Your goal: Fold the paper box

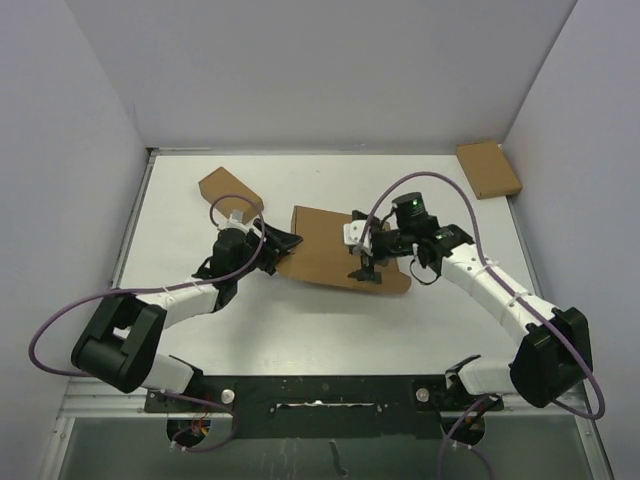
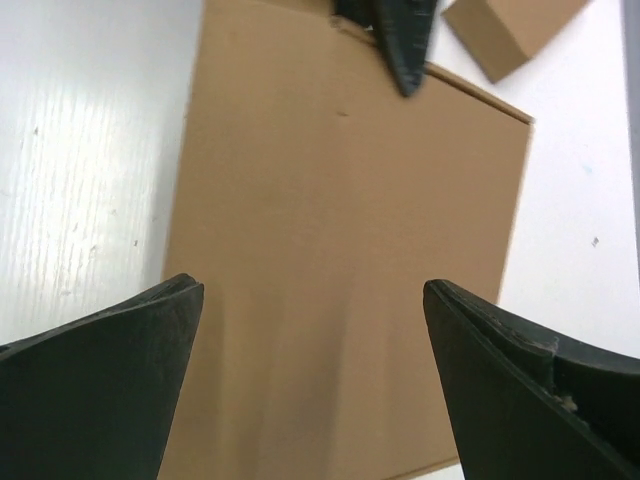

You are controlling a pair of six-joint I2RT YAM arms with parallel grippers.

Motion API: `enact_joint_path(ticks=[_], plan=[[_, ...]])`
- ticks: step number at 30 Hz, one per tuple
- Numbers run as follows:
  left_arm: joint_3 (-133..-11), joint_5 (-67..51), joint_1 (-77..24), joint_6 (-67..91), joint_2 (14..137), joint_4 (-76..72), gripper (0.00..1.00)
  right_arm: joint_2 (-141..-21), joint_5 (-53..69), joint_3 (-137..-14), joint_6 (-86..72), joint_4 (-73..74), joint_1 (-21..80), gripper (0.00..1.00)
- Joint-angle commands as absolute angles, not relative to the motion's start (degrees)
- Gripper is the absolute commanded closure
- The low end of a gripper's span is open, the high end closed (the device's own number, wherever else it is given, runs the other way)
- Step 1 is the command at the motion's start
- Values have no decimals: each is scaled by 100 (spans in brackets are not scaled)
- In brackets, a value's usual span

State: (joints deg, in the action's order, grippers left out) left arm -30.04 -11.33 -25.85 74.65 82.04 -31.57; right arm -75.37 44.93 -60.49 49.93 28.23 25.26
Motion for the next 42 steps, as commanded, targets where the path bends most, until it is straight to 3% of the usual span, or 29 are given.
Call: enact_joint_path(ticks=[1,14,26,42], plan=[[-3436,-850,-2576,7754,7750,-2706,56,-7552,3590,-5899,5724,2700,3204,2],[-3544,-443,-2592,8405,7606,-2127,57,-7939,1217,-5390,5100,1228,4339,2],[-3613,-357,-2641,8741,7576,-1949,57,-8193,-76,-4883,5490,42,4824,0],[-3574,-367,-2637,8758,7554,-2061,52,-8052,79,-4788,5385,-26,4854,40]])
